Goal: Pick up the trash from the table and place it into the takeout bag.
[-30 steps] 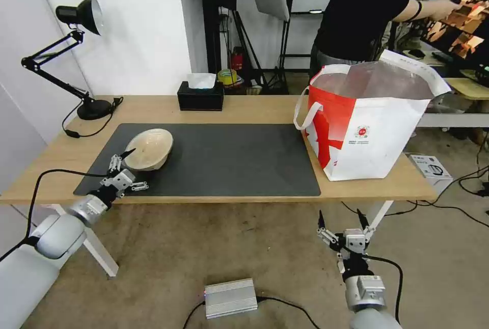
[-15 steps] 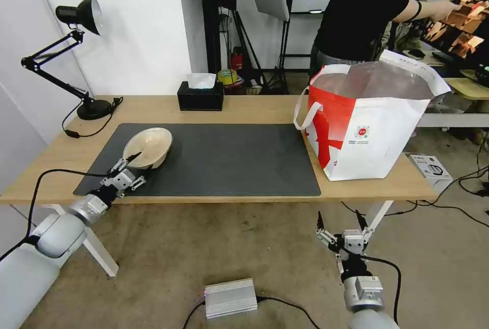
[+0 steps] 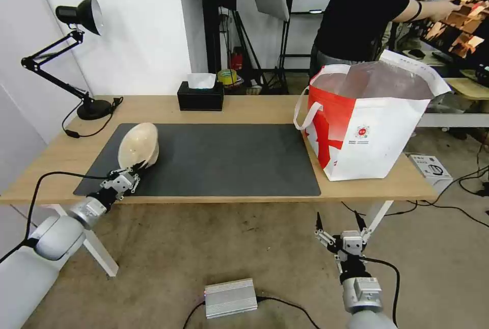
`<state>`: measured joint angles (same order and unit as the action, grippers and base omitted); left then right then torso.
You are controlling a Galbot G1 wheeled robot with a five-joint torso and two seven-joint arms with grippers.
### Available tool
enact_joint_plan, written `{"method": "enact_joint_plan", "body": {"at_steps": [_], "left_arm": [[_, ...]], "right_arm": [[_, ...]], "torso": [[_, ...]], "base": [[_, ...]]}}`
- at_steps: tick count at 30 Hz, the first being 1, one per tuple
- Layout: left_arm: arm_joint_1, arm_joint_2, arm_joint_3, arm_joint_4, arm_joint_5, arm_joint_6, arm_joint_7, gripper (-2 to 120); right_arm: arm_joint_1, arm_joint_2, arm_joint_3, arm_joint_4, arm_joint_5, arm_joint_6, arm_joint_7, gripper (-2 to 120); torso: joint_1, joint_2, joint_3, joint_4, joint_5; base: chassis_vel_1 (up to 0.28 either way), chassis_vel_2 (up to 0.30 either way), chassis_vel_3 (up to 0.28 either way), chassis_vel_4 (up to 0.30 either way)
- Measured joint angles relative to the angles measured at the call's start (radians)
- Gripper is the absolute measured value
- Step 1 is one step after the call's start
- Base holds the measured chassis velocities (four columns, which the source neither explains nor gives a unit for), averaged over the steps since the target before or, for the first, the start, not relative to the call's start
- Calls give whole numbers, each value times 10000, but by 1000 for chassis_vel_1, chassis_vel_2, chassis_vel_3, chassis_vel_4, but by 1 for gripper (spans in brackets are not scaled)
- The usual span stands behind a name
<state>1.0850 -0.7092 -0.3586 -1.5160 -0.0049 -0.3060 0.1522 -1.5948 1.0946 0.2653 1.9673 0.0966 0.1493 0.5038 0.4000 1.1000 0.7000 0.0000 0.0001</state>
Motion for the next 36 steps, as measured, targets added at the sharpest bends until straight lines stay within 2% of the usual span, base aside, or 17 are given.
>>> {"method": "enact_joint_plan", "body": {"at_steps": [13, 18, 22, 30, 33, 36], "left_arm": [[-4, -35, -124, 0, 0, -185, 299, 0], [1, 34, -421, -296, 9, -448, 470, 0], [-55, 239, -656, -802, 78, -680, 580, 0], [-384, 836, -732, -1523, 58, -686, 591, 0], [-599, 1044, -617, -1670, -15, -677, 592, 0], [-1154, 1350, -139, -1795, -238, -656, 592, 0]], "right_arm": [[55, 5, -4, -63, -3, 24, 10, 100], [78, 6, -5, -37, -3, 25, 15, 100], [91, 1, -1, 15, -2, 23, 18, 100], [119, 1, -6, 109, -1, -4, 20, 100], [126, 3, -7, 122, 0, -9, 20, 100], [144, 8, -11, 137, 2, -18, 20, 100]], "torso": [[1, 0, 0, 0, -1], [1, 0, 0, 0, -2], [1, 0, 0, -1, -1], [1, -1, 0, 0, -1], [1, 0, 0, 0, 0], [1, 0, 0, -1, -1]], "base": [[0, 0, 0, 0], [0, 0, 0, 0], [0, 0, 0, 0], [0, 0, 0, 0], [0, 0, 0, 0], [0, 0, 0, 0]]}}
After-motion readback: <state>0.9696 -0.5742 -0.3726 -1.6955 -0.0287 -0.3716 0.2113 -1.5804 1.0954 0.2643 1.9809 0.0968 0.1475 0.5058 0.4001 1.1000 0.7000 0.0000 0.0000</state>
